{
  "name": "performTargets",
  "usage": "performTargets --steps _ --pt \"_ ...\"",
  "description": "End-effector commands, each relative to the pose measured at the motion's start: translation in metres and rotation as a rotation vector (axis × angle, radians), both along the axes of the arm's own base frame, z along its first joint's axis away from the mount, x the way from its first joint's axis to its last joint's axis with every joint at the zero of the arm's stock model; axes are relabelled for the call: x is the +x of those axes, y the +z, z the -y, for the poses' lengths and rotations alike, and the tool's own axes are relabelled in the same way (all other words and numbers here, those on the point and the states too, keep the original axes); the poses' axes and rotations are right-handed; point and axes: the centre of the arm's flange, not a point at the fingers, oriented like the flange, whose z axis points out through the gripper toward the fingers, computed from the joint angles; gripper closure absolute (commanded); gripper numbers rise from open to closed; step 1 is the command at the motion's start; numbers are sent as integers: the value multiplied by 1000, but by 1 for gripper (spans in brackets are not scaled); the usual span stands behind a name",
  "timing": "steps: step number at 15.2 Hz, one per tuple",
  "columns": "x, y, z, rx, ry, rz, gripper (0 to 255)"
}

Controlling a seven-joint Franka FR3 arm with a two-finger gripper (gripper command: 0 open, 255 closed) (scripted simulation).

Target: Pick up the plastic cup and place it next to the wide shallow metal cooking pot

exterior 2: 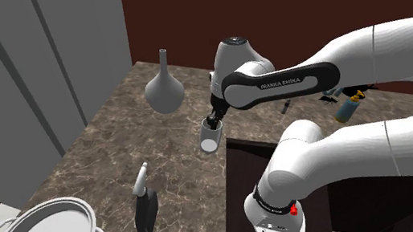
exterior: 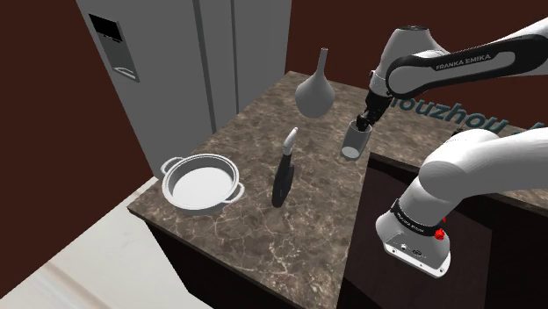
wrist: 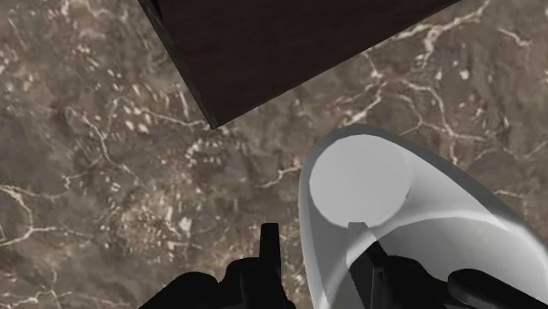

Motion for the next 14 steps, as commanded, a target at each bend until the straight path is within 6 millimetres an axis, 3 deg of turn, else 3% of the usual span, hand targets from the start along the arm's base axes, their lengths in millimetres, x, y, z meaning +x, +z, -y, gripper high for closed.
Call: performTargets --steps 1,8,14 --pt "0 0 0 0 0 -1 255" --pt "0 0 0 0 0 -1 255" --pt "0 31 0 0 0 -1 255"
